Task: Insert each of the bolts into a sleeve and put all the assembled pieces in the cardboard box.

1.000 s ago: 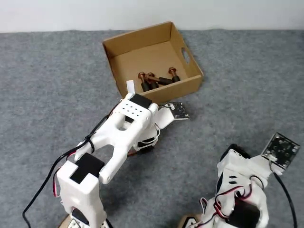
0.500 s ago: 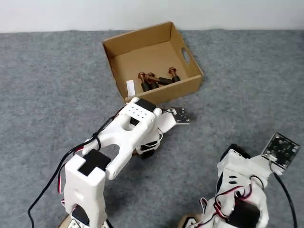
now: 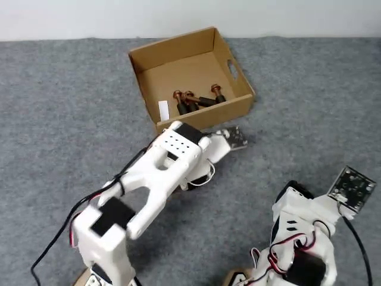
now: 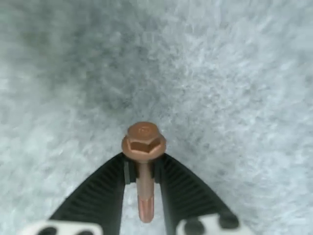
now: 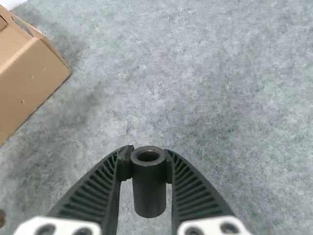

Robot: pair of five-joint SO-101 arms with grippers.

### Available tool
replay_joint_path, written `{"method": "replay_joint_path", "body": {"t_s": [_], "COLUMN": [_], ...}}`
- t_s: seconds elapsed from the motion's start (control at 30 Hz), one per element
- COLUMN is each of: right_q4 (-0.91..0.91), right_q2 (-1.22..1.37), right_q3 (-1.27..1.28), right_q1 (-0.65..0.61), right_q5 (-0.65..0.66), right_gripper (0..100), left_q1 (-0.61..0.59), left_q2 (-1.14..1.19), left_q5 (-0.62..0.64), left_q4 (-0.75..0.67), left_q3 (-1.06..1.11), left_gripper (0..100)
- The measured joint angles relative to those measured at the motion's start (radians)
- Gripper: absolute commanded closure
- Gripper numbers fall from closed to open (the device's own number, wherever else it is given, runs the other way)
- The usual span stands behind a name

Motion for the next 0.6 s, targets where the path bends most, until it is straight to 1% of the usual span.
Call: {"method": "replay_joint_path", "body": {"t_s": [0.13,0.27,0.4,0.5,0.6], "right_q4": [0.000,0.000,0.000,0.000,0.000], "right_q2": [-0.057,-0.061,-0.061,-0.061,-0.063], "right_q3": [0.000,0.000,0.000,0.000,0.000], "right_q1": [-0.002,-0.061,-0.124,-0.167,-0.219], "right_q5": [0.000,0.000,0.000,0.000,0.000], "right_gripper": [99.1,99.1,99.1,99.1,99.1], "left_q1": [0.015,0.017,0.017,0.017,0.017], "left_q2": [-0.169,-0.344,-0.503,-0.620,-0.744], "left_q5": [0.104,0.232,0.295,0.327,0.374], "left_q4": [0.054,0.114,0.164,0.163,0.106], "left_q3": [0.000,0.000,0.006,0.077,0.203], "left_gripper": [100,100,100,100,100]}}
